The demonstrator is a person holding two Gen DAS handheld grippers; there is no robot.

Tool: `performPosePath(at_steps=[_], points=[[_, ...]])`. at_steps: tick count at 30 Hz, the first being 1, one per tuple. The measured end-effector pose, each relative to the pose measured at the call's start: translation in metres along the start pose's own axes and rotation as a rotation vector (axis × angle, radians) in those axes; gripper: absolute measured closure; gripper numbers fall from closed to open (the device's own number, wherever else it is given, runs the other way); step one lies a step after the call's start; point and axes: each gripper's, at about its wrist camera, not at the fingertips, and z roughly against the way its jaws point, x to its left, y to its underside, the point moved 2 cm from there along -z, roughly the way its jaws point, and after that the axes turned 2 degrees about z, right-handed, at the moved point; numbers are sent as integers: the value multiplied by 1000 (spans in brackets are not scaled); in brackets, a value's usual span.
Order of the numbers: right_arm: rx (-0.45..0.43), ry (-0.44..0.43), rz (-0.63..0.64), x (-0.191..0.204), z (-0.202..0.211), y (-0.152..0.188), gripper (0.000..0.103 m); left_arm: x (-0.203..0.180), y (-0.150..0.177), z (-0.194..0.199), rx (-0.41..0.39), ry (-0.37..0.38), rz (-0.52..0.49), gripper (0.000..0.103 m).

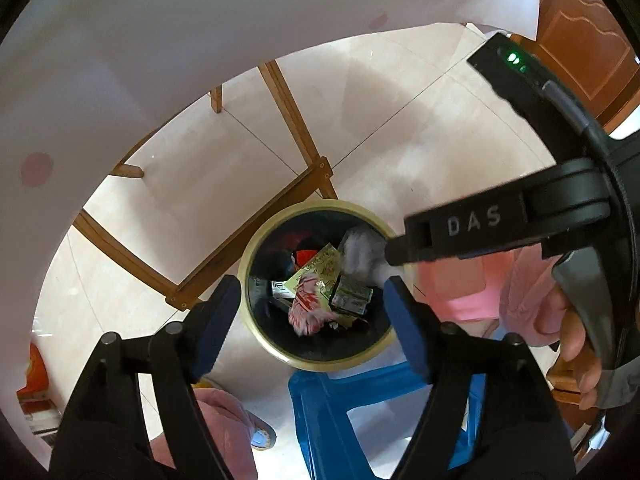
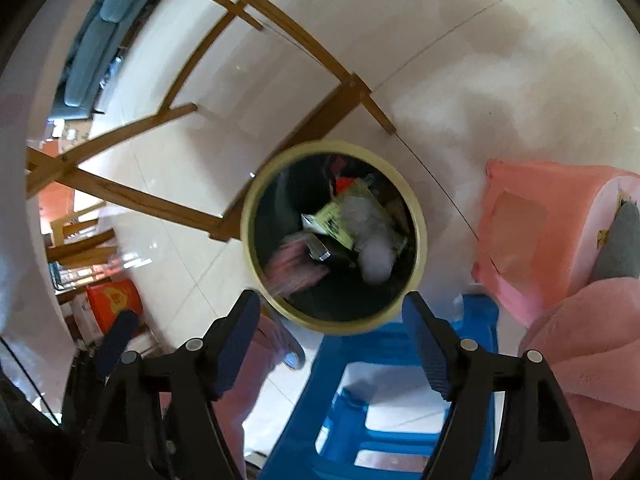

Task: Collect trash
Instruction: 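Raise both open tools back over the table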

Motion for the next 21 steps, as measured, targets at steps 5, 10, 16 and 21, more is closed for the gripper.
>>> performPosePath(at_steps=[5, 10, 16, 21], points=[[-25, 6, 7, 4, 6, -2, 28, 2, 0, -5, -6, -1, 10, 32], [-57, 90, 60, 0, 13, 0, 28, 3, -1, 5, -9, 18, 24, 32], [-43, 238, 156, -5, 17, 12, 28, 0, 5, 18, 23, 61, 20, 32], [-17, 295, 191, -3, 34, 28, 28, -19, 20, 42, 38, 109, -64, 32]])
